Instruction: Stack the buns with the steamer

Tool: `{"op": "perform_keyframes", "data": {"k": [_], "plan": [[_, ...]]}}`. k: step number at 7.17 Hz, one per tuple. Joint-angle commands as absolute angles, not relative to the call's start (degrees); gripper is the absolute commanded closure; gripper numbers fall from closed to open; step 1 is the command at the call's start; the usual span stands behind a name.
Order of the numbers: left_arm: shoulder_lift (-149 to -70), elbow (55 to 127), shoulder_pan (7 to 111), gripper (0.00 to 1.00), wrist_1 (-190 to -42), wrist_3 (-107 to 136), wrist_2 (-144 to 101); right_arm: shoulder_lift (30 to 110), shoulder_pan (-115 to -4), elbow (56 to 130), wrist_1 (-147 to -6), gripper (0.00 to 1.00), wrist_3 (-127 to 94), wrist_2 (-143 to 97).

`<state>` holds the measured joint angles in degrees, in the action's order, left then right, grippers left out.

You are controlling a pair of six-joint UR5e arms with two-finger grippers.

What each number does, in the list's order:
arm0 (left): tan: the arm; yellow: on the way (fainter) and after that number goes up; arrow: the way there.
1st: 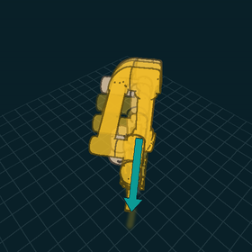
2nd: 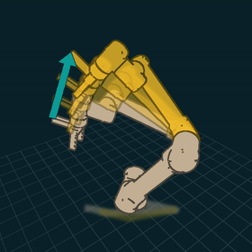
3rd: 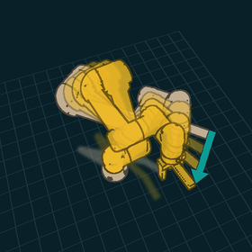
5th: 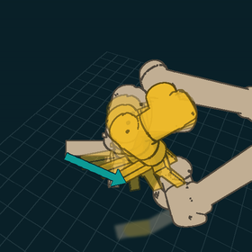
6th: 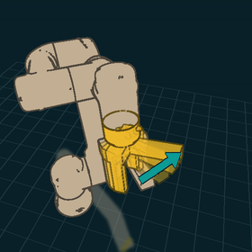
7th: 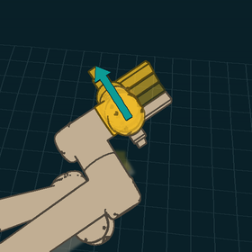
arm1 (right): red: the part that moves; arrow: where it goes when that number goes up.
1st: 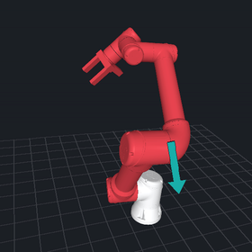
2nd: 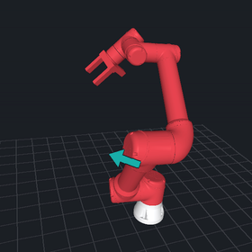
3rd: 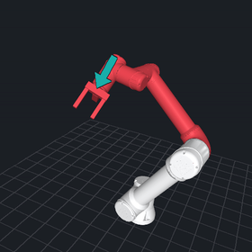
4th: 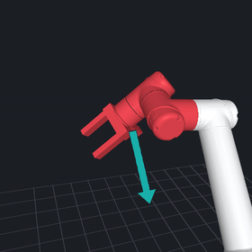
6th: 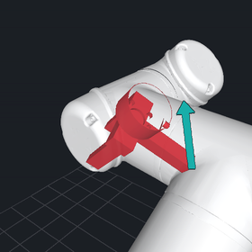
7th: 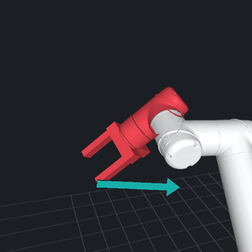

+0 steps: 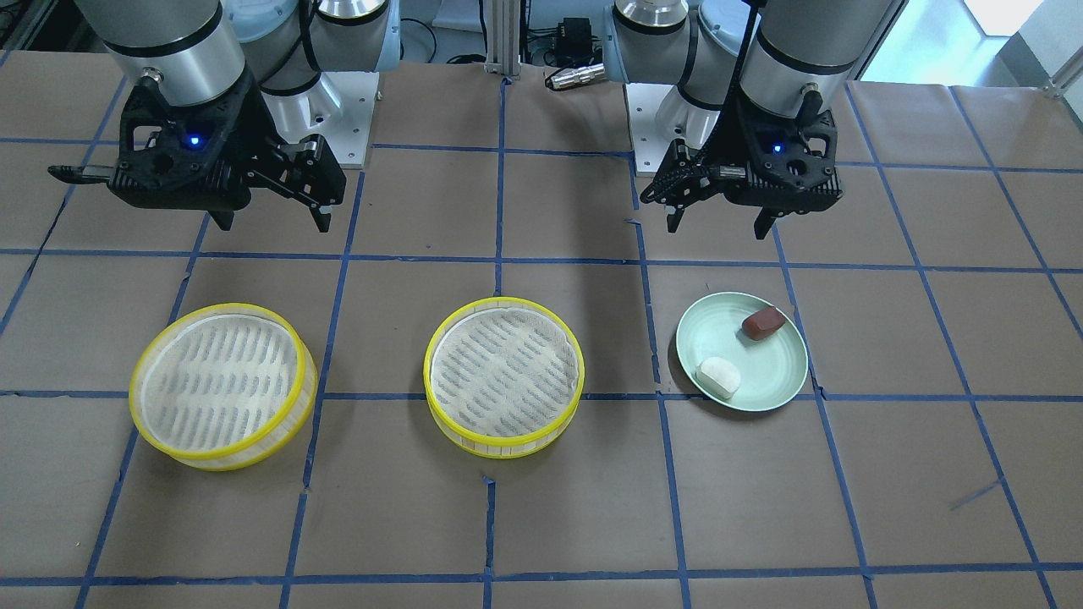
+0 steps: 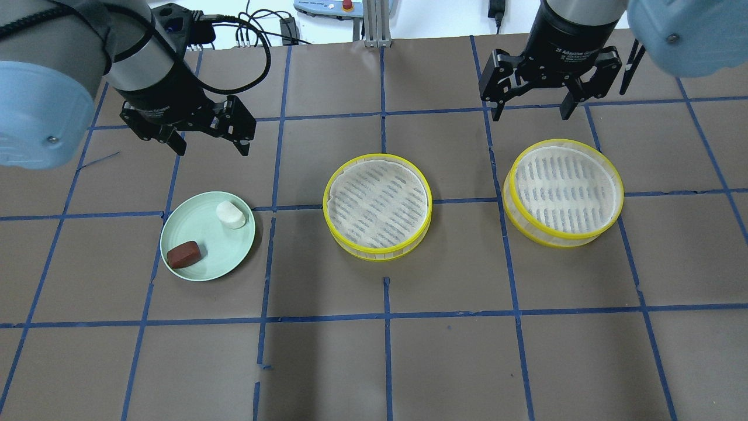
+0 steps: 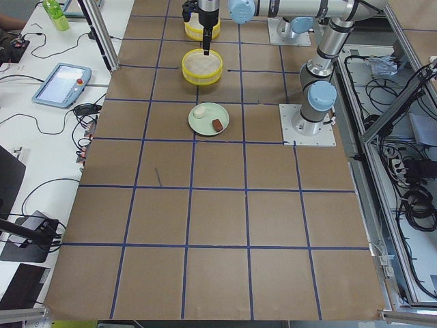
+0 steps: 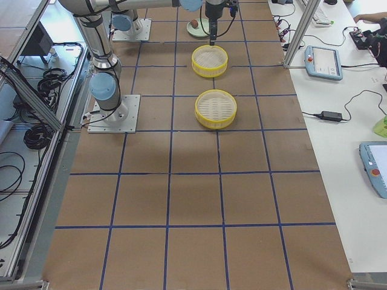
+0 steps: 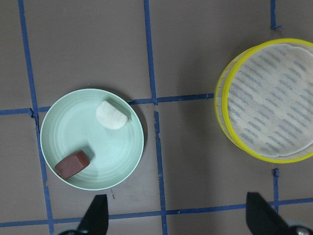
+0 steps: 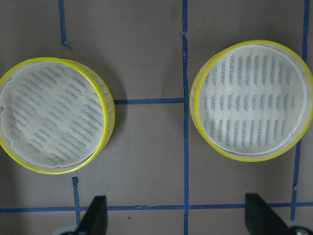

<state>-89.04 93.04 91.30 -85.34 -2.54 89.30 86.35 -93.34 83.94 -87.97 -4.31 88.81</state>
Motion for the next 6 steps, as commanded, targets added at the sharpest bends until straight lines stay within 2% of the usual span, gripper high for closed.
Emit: {"op": "perform_keyframes", "data": {"k": [1,4,5,6], "plan": [[-88.95,93.08,91.32,0.0,-85.34,-2.81,89.38,86.31,-93.34,83.85,-87.98,0.0,-4.39,88.68],[-87.72,95.17,89.66,0.0,-86.13,-13.58,90.26,85.44,-91.42,84.55,-87.45,0.0,-1.85,89.03],[-87.71,98.84,87.47,0.0,-85.26,-13.62,90.18,85.08,-87.4,85.42,-88.32,0.06,-1.41,89.47],[-87.98,102.62,83.71,0.0,-81.86,-14.84,90.09,83.6,-82.84,87.95,-88.5,0.07,1.9,89.56]]}}
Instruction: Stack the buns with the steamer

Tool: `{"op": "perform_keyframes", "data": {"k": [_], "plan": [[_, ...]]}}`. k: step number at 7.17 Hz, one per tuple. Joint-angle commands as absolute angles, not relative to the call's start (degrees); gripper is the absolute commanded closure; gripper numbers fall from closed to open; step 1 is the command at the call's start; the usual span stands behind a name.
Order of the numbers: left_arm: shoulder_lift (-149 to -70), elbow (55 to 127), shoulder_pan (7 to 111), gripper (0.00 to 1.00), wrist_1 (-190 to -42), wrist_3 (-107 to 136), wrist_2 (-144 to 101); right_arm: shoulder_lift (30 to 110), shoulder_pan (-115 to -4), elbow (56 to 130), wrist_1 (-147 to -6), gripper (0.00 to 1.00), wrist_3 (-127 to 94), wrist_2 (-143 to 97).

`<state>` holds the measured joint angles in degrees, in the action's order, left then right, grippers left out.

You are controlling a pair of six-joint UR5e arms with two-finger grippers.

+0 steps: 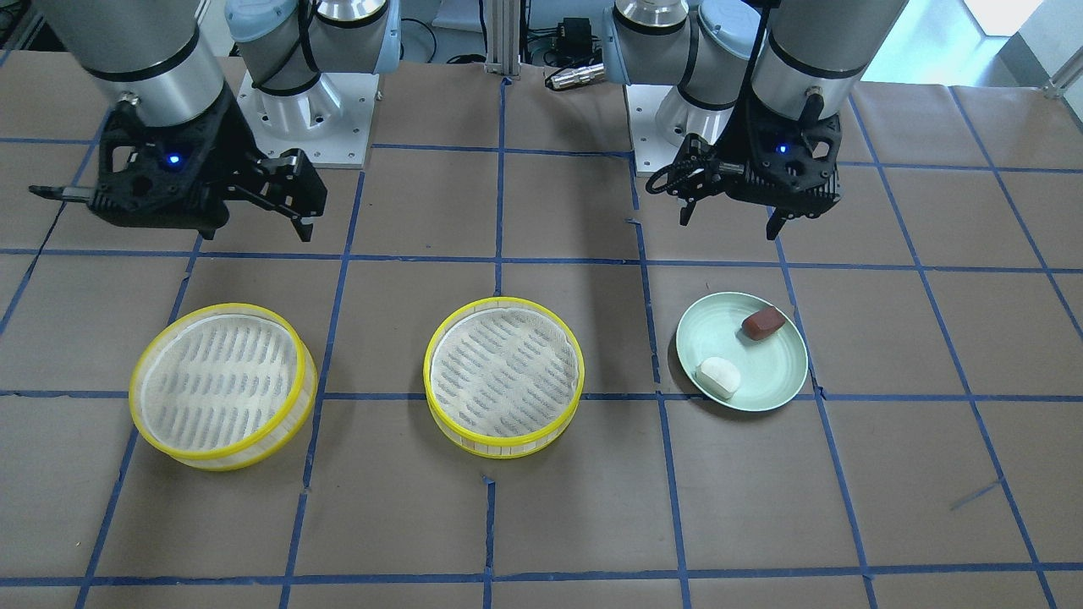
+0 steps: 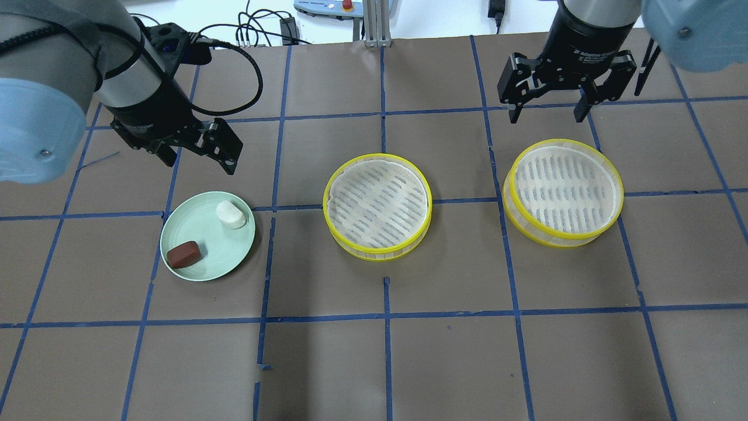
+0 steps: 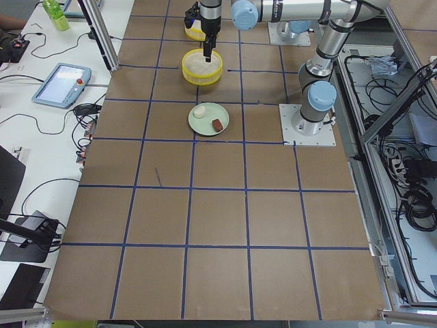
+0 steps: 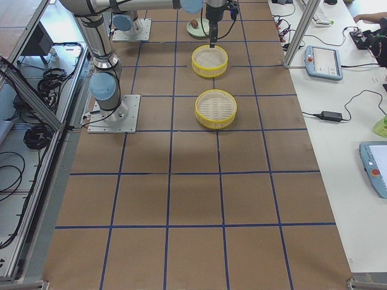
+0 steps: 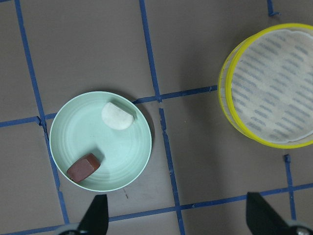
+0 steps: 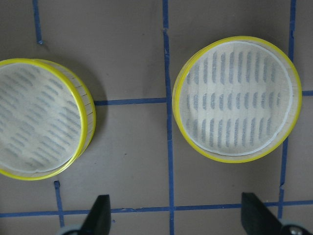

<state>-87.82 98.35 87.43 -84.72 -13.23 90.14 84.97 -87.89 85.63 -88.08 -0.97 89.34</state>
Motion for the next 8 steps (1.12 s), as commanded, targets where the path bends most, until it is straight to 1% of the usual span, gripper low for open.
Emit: {"op": "perform_keyframes", "data": {"k": [1,3,4,5,6,7,8], "plan": [[-88.94,106.14,81.5,0.0,-78.43,-16.25,90.0,82.54,-79.05,90.5,-93.12,0.06,8.29,89.47],[-94.27,110.73,81.3,0.0,-67.64,-16.61,90.17,76.58,-70.97,97.61,-105.75,0.07,19.46,89.47],[-99.88,110.57,81.21,0.0,-63.41,-16.61,90.26,74.73,-69.88,99.91,-110.95,0.08,21.34,89.47],[-104.37,110.74,81.21,0.0,-59.45,-16.09,90.26,72.1,-69.7,100.89,-116.05,0.12,23.71,89.56],[-107.11,110.74,81.3,0.0,-57.24,-15.91,90.09,67.98,-69.26,101.33,-121.32,0.15,24.51,89.47],[-107.57,110.92,81.3,0.02,-57.04,-16.08,90.17,66.72,-68.56,101.51,-122.51,0.24,26.0,89.56],[-108.01,111.0,81.21,0.13,-57.04,-16.08,90.26,66.45,-67.42,101.95,-122.61,0.3,28.28,90.08]]}}
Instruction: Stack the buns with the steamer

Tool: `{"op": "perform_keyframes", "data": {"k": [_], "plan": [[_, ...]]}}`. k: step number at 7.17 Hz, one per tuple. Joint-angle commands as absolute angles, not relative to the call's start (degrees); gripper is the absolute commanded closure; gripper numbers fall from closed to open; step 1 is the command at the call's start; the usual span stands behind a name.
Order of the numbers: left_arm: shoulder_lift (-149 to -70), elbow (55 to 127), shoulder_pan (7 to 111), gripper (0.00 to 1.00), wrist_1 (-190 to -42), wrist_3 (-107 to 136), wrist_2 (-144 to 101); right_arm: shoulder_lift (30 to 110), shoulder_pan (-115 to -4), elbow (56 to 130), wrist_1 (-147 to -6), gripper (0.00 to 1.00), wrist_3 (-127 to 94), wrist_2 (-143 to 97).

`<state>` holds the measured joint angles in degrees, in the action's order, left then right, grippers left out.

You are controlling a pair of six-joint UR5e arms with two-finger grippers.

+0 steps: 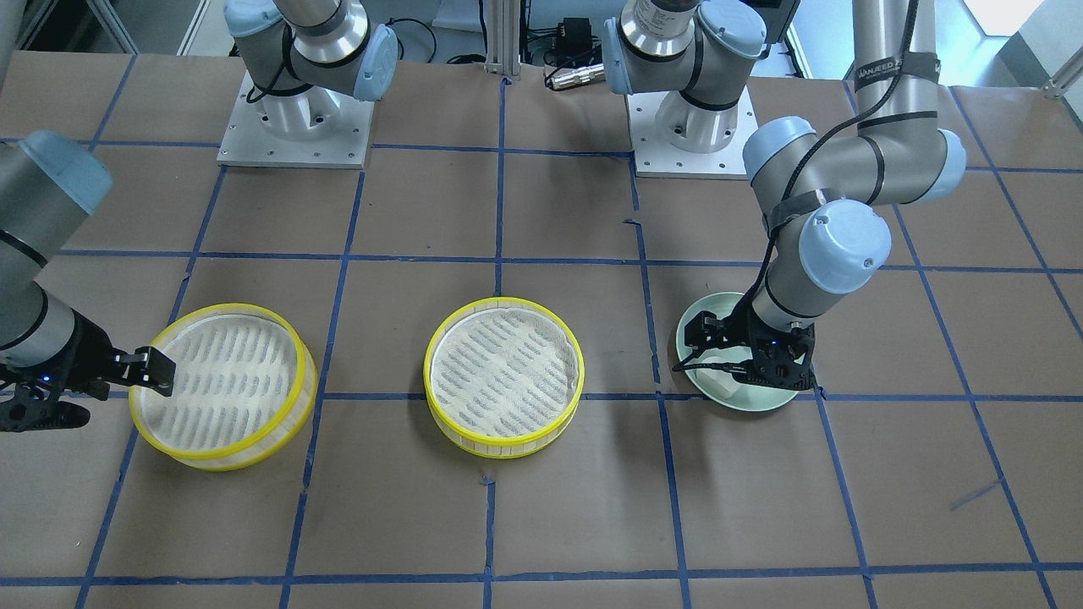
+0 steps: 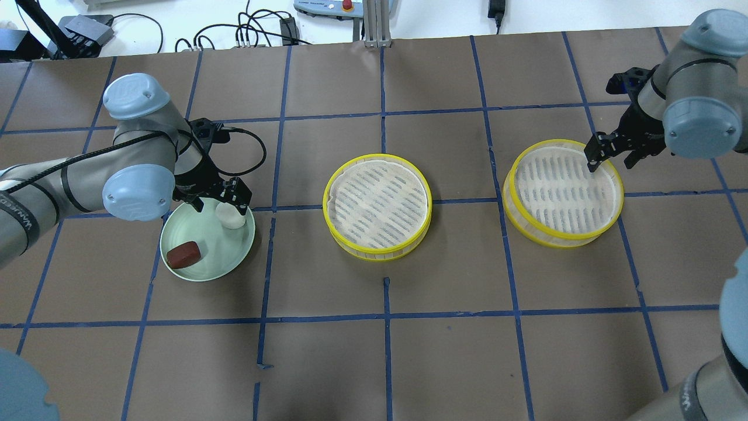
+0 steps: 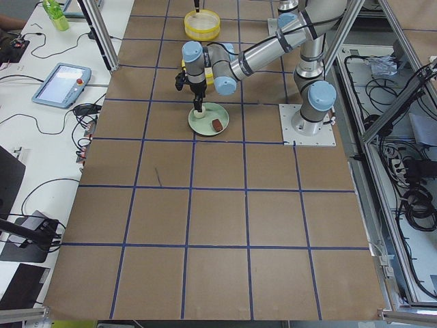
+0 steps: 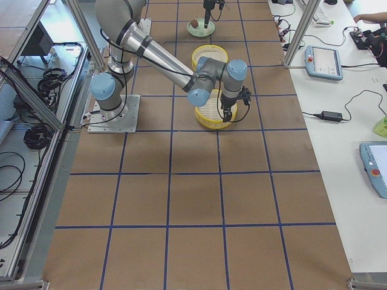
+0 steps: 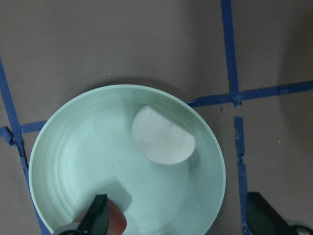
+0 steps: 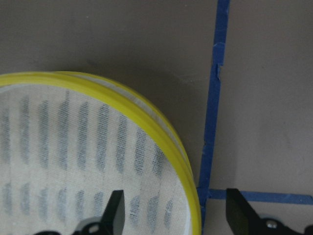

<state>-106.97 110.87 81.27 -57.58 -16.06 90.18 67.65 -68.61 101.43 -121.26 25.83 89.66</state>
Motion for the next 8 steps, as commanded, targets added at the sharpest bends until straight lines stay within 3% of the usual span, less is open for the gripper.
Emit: {"op": "perform_keyframes", "data": {"k": [1,2,3,4,5,8], "plan": [[-108.19,111.18,81.21,0.33,-57.04,-16.0,90.44,66.36,-66.72,102.13,-122.78,0.38,28.56,90.35],[-108.19,111.79,81.21,0.94,-57.13,-15.74,90.44,66.44,-66.62,102.56,-122.52,0.59,28.56,90.35],[-108.19,111.97,81.21,1.0,-56.87,-15.73,90.27,66.45,-66.62,102.83,-122.26,0.8,28.48,90.35],[-108.02,111.45,81.21,1.0,-56.08,-15.73,90.26,66.62,-66.62,102.83,-121.91,0.88,28.56,90.35],[-106.45,110.84,81.3,1.0,-55.47,-14.95,90.26,66.88,-66.62,102.83,-121.64,0.92,28.48,90.35],[-96.01,107.85,87.24,1.0,-62.55,-3.57,85.3,71.51,-66.62,99.69,-115.27,0.93,27.86,90.35]]}}
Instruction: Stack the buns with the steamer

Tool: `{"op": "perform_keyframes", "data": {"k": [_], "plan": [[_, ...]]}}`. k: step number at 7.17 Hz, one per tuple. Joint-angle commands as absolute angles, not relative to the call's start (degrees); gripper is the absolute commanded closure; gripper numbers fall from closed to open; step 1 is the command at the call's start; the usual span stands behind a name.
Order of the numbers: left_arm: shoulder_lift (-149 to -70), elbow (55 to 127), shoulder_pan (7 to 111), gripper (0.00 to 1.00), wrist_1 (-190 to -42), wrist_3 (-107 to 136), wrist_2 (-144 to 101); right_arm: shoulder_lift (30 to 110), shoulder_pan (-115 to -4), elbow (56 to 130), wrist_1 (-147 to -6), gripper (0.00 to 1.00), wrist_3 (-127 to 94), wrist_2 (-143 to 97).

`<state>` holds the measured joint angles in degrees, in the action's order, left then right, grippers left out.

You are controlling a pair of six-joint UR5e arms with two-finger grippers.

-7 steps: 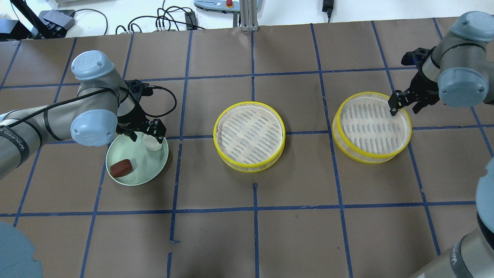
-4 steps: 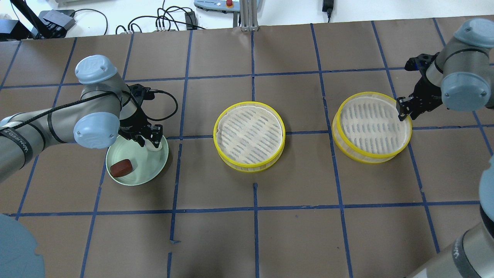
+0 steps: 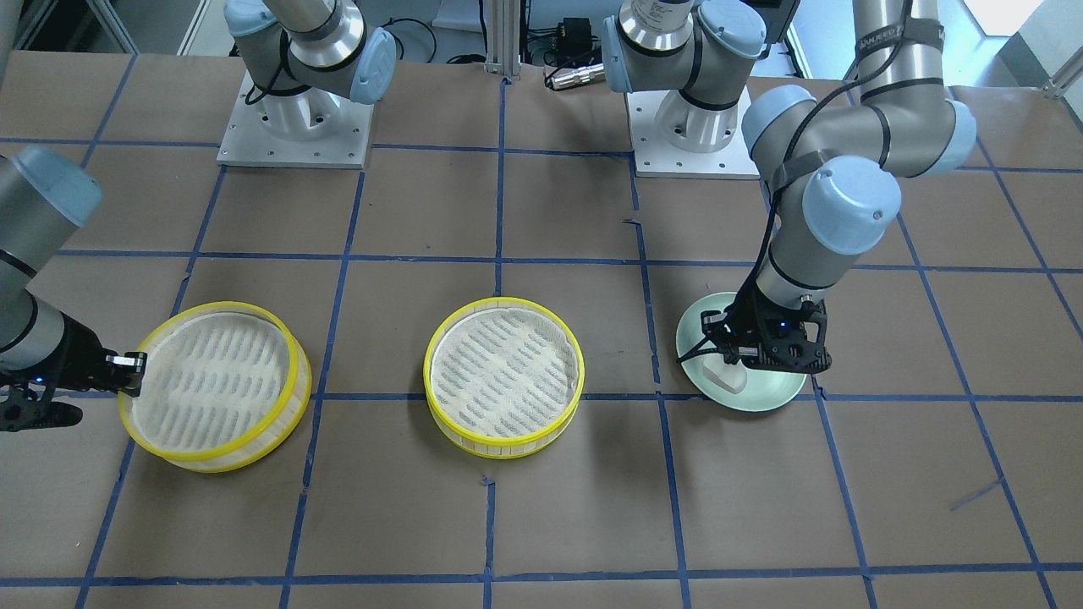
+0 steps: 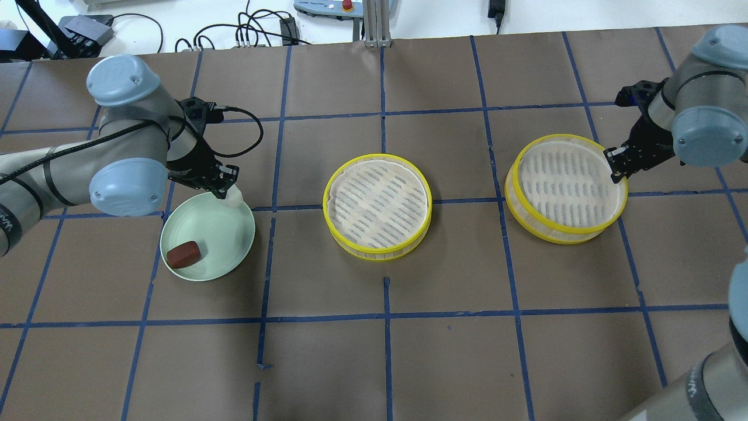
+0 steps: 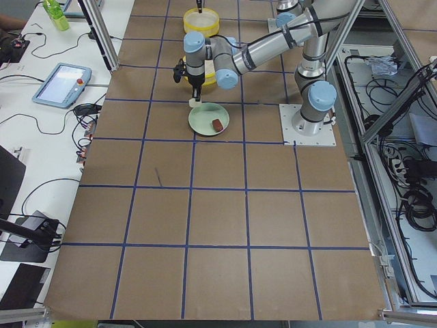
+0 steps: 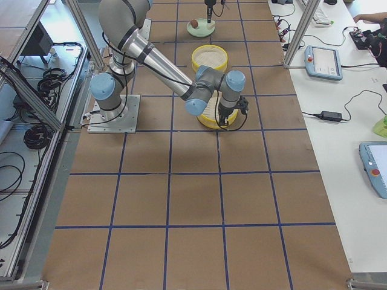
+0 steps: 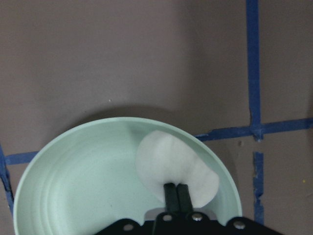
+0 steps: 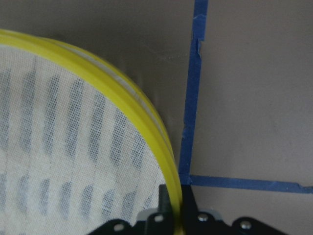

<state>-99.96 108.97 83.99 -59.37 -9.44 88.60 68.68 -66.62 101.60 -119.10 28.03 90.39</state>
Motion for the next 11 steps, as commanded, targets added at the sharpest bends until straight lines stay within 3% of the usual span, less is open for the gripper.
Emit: {"op": "perform_keyframes", "data": {"k": [1,3,4,5,8,11], "plan": [[-96.5,107.06,92.23,1.0,-62.75,4.58,84.38,73.46,-66.62,97.23,-109.74,0.93,27.86,90.35],[-101.83,106.53,102.61,1.0,-54.47,15.51,84.38,74.71,-68.11,96.33,-107.67,0.93,25.24,89.74],[-105.0,106.52,105.09,0.81,-52.75,21.04,84.46,74.88,-71.16,96.15,-107.93,0.93,22.88,89.74],[-105.99,106.52,106.07,0.01,-52.04,22.31,84.64,74.88,-76.15,96.07,-108.1,0.93,16.15,89.74],[-104.68,105.91,104.86,0.0,-51.42,16.74,87.17,74.88,-84.96,96.24,-108.37,0.93,3.99,90.26],[-98.81,112.2,86.27,0.0,-52.21,-14.14,90.7,72.96,-99.71,95.89,-109.77,0.93,-17.69,89.3]]}}
